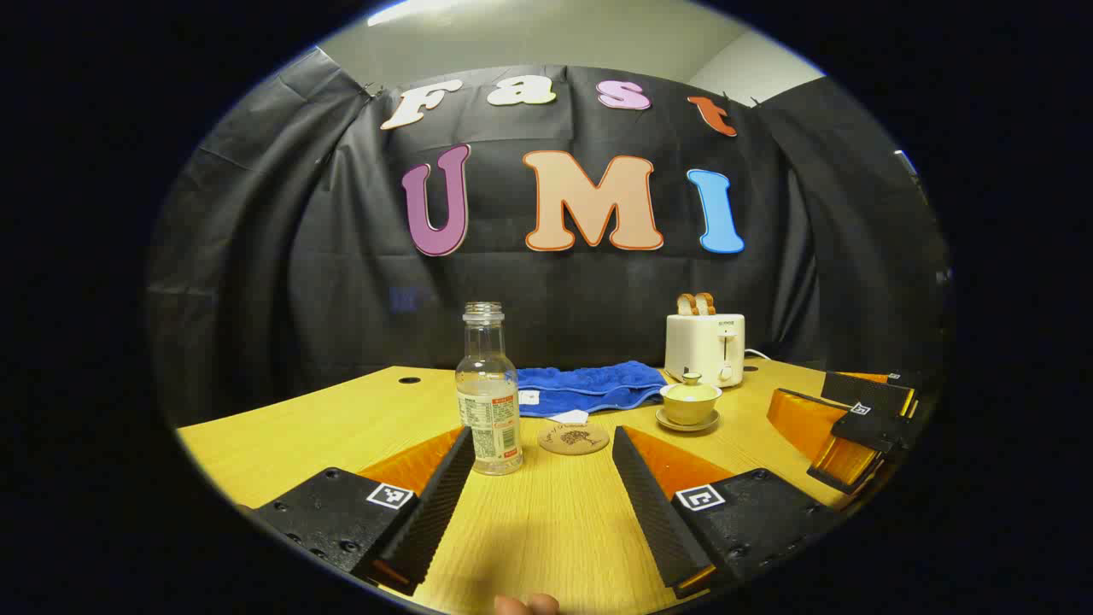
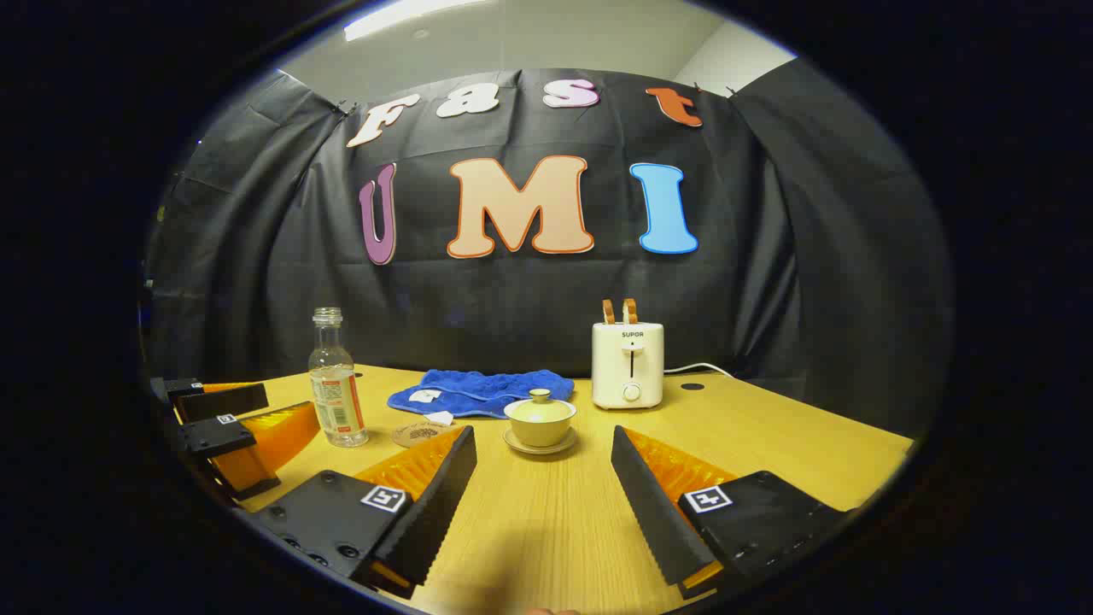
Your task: Open the teacup lid with one hand, grasp the water bottle and pour water into the teacup with the other hand; after pouring, place the water bottle on the coaster and then close the teacup lid.
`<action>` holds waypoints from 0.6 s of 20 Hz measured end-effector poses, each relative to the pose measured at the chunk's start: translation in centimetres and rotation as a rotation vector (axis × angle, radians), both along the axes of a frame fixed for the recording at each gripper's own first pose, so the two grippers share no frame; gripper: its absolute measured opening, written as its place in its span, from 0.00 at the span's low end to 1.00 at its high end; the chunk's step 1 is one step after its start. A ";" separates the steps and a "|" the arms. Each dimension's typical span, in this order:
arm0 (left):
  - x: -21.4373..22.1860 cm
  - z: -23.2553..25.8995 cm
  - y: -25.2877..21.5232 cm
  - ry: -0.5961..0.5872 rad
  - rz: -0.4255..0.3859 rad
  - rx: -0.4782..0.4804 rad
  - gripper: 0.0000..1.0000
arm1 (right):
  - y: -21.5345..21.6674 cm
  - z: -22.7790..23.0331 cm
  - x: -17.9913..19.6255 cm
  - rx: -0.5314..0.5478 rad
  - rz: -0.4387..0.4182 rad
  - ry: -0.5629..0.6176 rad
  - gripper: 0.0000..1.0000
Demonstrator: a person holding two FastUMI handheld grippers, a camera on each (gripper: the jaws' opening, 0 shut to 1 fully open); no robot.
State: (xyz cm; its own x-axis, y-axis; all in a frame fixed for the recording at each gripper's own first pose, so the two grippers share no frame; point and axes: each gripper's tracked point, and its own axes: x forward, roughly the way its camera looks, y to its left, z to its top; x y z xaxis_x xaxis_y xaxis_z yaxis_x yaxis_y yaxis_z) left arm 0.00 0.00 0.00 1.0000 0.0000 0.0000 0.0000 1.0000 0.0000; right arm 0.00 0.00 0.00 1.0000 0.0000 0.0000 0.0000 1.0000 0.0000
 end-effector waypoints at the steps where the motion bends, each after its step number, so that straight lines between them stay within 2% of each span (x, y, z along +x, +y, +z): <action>1: 0.0 0.1 0.0 -0.005 -0.001 -0.002 0.95 | -0.1 0.1 0.0 -0.004 -0.001 -0.005 1.00; 12: 0.0 0.1 0.0 -0.003 0.000 0.000 0.95 | -0.1 0.1 -0.1 -0.004 0.006 -0.003 1.00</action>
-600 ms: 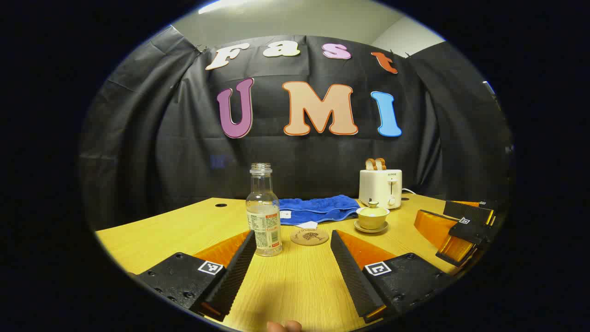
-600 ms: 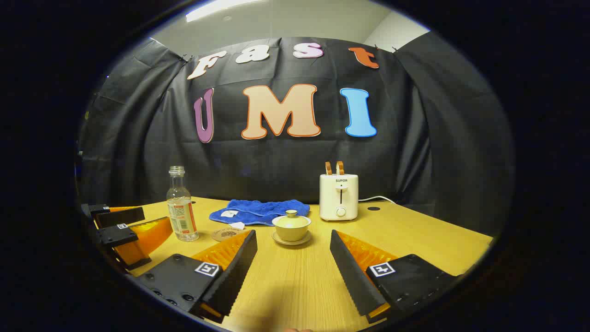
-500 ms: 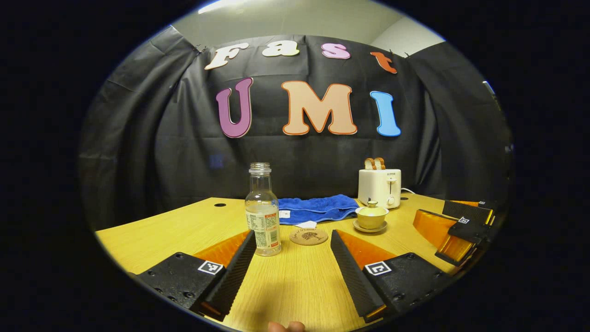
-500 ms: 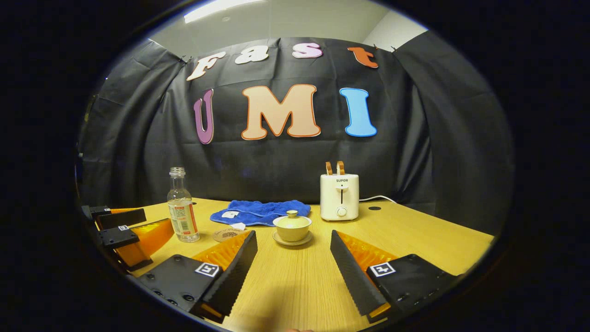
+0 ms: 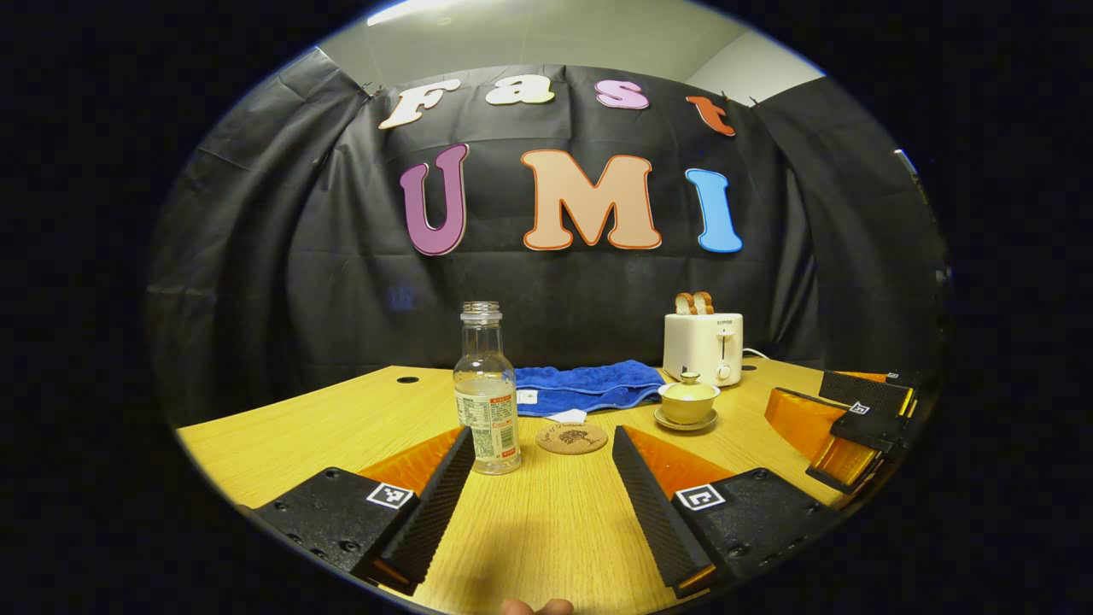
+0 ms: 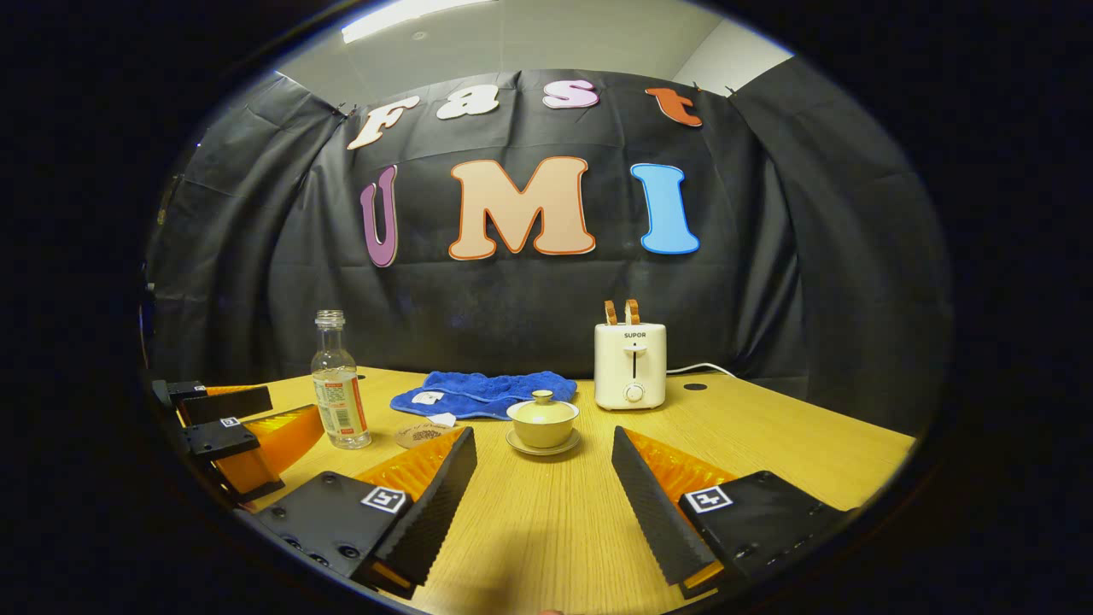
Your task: Open the teacup lid with one hand, grasp the water bottle and pour water into the teacup with the other hand; after pouring, place the water bottle on the coaster and then close the teacup lid.
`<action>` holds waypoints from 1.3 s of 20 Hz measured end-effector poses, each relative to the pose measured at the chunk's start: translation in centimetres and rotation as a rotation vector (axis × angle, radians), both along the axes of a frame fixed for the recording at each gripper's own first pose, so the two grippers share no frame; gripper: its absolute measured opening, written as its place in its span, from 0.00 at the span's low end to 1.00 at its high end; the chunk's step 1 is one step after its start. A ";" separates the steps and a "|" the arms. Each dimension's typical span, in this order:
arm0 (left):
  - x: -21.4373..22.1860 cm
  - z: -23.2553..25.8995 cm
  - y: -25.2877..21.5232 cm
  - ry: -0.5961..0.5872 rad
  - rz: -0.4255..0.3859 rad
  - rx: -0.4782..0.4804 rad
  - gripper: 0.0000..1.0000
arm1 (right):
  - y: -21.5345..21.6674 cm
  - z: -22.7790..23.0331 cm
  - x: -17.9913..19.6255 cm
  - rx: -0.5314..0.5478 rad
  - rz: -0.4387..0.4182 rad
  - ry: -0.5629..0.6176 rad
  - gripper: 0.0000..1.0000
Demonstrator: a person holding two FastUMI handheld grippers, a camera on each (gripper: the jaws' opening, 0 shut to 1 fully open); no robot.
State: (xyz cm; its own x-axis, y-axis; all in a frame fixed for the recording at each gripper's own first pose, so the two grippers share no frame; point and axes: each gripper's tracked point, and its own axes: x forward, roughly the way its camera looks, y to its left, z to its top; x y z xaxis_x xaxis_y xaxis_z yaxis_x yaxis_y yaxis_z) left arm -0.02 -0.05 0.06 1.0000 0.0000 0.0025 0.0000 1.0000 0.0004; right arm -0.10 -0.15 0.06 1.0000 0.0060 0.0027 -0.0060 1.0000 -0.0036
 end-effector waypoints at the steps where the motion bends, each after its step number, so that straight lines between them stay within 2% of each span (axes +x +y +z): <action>1: 0.0 0.0 0.0 0.000 0.001 0.000 0.95 | 0.0 0.0 0.0 0.000 0.000 0.001 1.00; 21: 0.0 -0.1 0.0 0.000 0.007 0.000 0.95 | -0.1 -0.1 0.2 -0.002 0.000 0.003 1.00; 24: 0.0 0.0 0.0 -0.001 0.007 0.000 0.95 | -0.5 -0.8 1.2 -0.001 -0.001 0.010 1.00; 26: -0.1 -0.1 0.0 -0.002 0.007 0.000 0.95 | -0.6 -0.7 4.1 -0.005 0.004 0.024 1.00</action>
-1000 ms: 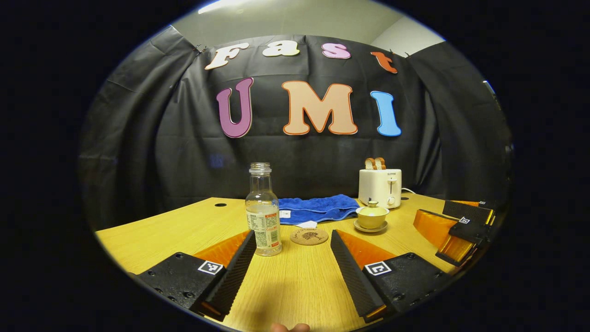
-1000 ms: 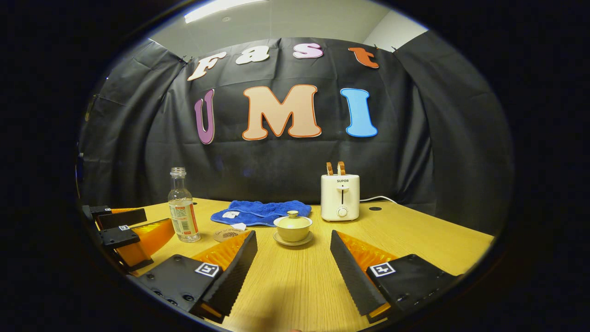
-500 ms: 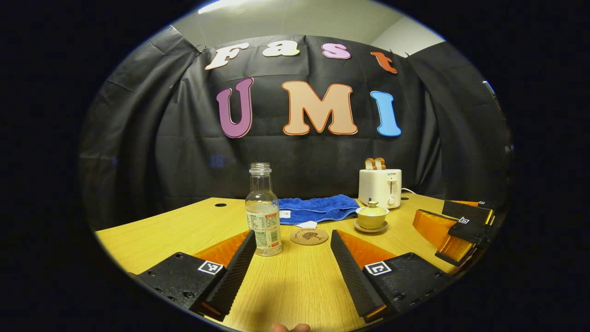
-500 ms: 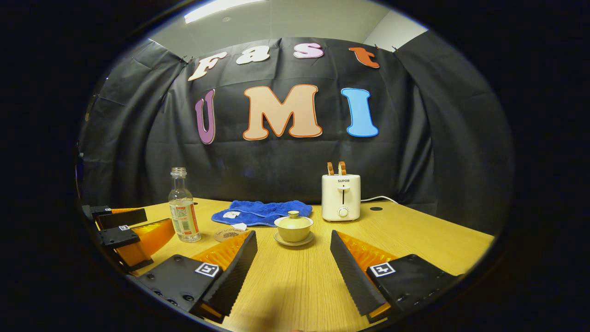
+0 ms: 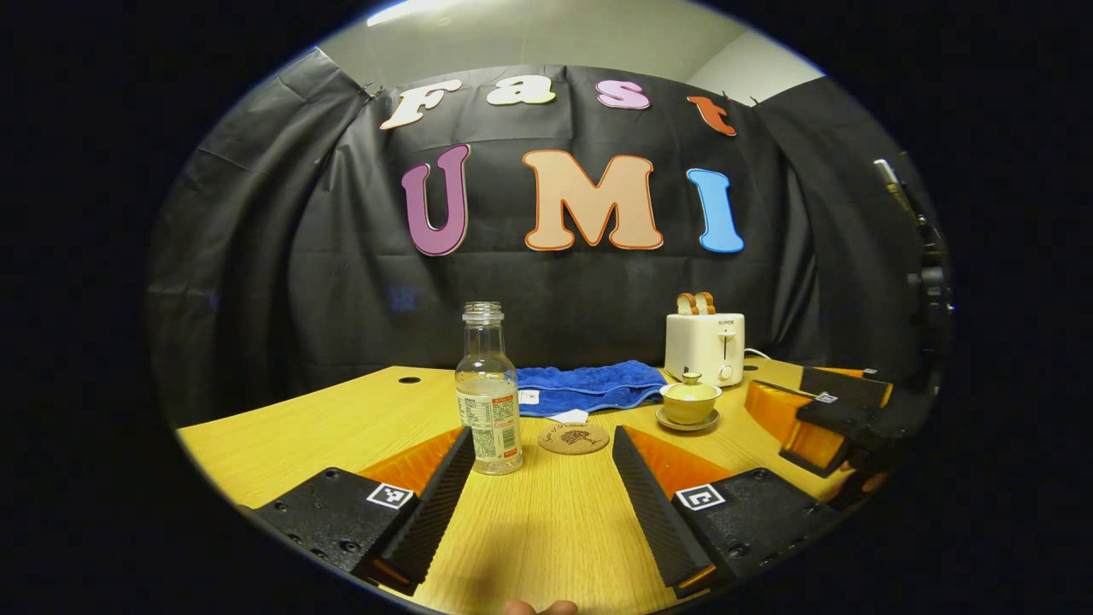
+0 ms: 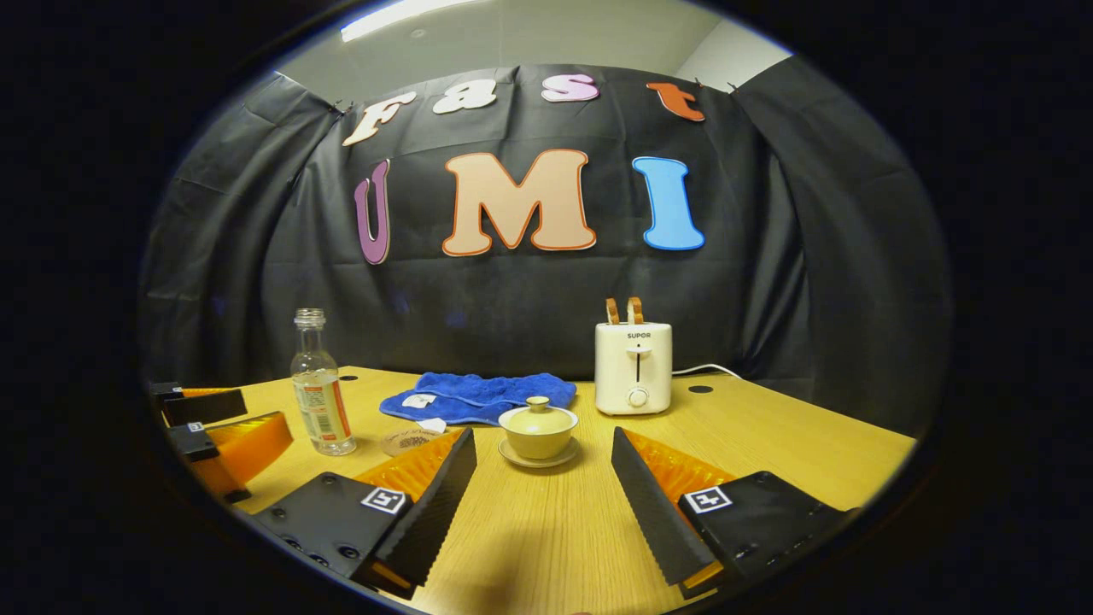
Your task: Open the teacup lid with one hand, grasp the water bottle and pour water into the teacup with the other hand; after pouring, place the water bottle on the coaster and then close the teacup lid.
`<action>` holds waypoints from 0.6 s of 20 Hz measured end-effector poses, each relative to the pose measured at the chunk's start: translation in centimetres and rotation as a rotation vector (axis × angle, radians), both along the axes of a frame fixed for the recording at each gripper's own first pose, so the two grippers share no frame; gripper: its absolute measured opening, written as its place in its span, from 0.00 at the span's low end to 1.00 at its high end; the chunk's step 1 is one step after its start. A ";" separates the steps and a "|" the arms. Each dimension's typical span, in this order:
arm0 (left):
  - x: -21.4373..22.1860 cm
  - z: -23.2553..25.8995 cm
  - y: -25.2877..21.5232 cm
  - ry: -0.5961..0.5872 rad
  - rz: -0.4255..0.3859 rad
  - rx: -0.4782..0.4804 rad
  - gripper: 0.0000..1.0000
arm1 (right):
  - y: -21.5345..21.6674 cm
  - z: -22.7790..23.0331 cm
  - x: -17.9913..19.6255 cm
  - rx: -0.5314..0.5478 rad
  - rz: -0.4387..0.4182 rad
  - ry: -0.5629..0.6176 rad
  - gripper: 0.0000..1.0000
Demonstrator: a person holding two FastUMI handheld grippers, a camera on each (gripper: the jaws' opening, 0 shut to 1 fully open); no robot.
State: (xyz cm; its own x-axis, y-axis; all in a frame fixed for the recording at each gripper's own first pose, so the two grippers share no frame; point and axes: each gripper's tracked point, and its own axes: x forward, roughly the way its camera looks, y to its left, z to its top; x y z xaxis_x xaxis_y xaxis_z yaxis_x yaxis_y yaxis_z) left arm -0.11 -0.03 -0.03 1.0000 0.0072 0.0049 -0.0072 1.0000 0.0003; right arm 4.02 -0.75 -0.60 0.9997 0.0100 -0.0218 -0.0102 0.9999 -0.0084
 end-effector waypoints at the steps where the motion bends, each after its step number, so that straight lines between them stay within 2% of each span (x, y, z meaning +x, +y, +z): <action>1: 0.1 0.0 0.0 0.001 0.001 0.000 0.95 | 0.3 0.3 2.2 -0.001 0.001 0.003 1.00; 8: 0.0 0.0 0.0 0.000 0.002 0.000 0.95 | 1.9 -0.8 11.3 -0.042 0.031 0.054 0.99; 12: 0.0 -0.1 -0.1 0.000 0.001 0.000 0.95 | 2.5 -2.3 15.7 -0.037 0.054 0.127 1.00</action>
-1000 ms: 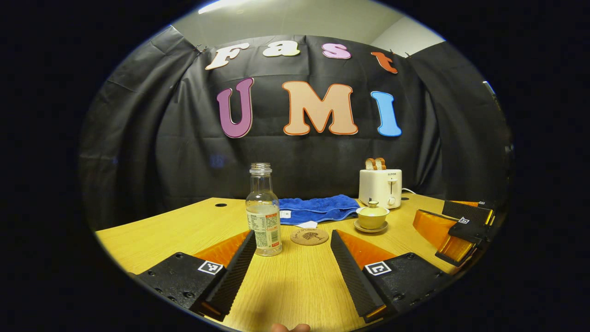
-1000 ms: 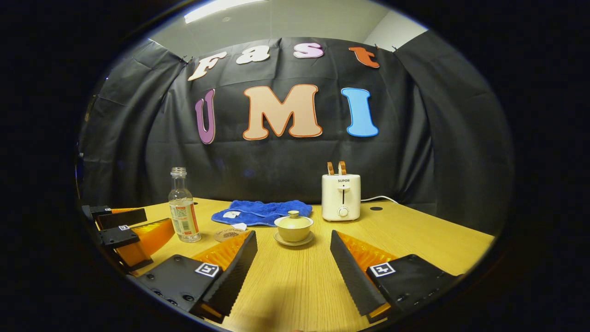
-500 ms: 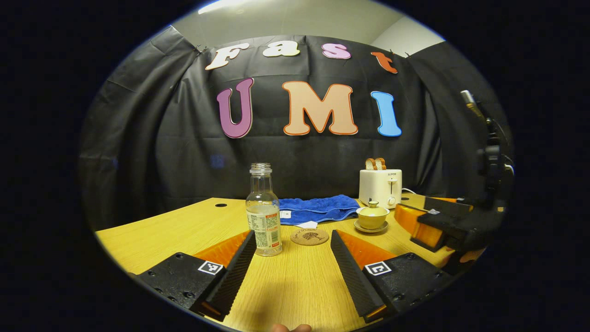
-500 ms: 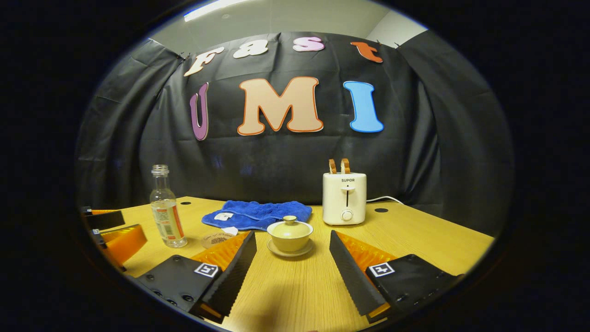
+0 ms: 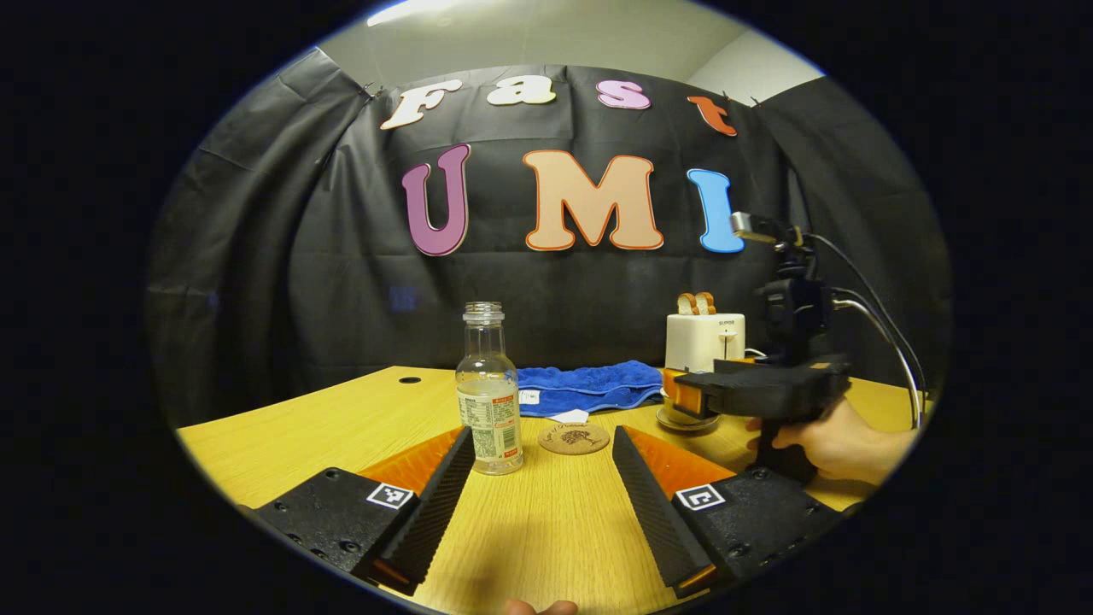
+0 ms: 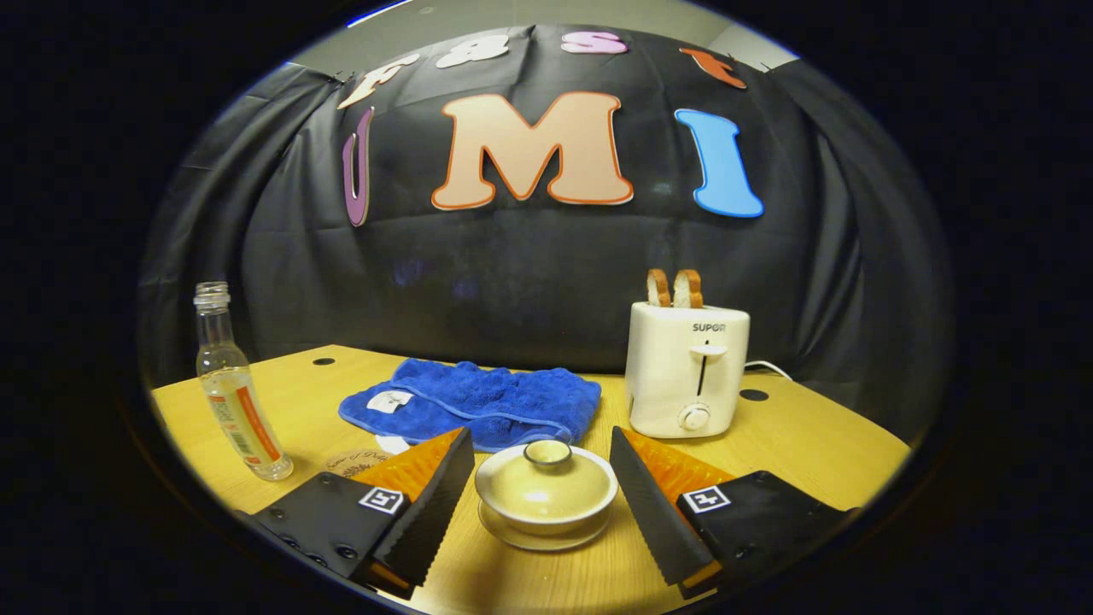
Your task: Open the teacup lid with one hand, grasp the water bottle and pour water into the teacup with the other hand; after pouring, place the water bottle on the coaster and then close the teacup lid.
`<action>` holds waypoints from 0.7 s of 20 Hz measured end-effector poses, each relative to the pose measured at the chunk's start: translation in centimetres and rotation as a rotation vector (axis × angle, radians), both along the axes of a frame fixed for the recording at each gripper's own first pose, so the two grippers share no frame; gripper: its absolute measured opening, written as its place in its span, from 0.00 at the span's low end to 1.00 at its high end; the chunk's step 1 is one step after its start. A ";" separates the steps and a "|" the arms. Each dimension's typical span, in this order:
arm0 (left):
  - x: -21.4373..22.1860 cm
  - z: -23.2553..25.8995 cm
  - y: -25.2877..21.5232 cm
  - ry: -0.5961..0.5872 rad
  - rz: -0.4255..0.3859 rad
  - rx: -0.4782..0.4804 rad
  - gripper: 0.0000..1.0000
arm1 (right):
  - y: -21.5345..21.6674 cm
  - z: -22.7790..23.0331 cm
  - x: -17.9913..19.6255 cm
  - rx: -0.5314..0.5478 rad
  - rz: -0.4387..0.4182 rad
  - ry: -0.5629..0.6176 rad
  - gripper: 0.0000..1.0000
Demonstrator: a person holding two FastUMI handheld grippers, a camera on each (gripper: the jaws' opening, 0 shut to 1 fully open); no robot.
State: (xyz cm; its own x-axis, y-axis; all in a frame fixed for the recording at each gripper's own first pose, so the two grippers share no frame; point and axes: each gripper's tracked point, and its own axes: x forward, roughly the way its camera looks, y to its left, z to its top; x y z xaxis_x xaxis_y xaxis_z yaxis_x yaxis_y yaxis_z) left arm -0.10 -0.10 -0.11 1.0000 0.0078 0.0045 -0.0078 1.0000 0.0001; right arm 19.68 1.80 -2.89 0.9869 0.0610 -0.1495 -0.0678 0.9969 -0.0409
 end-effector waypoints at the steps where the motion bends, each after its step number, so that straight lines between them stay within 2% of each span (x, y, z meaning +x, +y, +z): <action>1: 0.0 0.1 0.0 0.000 -0.001 0.000 0.95 | 0.0 -0.1 0.7 -0.003 0.001 0.002 0.99; 4: 0.0 0.0 0.0 0.000 -0.003 0.000 0.95 | 0.0 -0.3 1.8 0.011 0.008 0.016 1.00; 5: 0.0 0.0 0.0 0.000 -0.004 0.000 0.95 | 0.1 -0.6 2.1 0.021 0.011 0.019 0.96; 11: 0.0 0.1 0.0 0.000 -0.005 0.001 0.95 | 0.2 -0.5 2.1 0.010 0.024 0.008 0.57; 14: 0.0 0.1 0.1 0.000 -0.005 0.001 0.95 | 0.0 -0.5 2.1 0.009 0.019 0.008 0.58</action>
State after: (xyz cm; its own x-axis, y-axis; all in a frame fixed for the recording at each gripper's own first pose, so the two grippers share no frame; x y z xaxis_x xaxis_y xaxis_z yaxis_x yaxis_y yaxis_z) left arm -0.15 -0.05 -0.05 1.0000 0.0025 0.0048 -0.0025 1.0000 0.0012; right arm 21.73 1.84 -3.36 0.9842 0.0813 -0.1571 -0.0873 0.9957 -0.0316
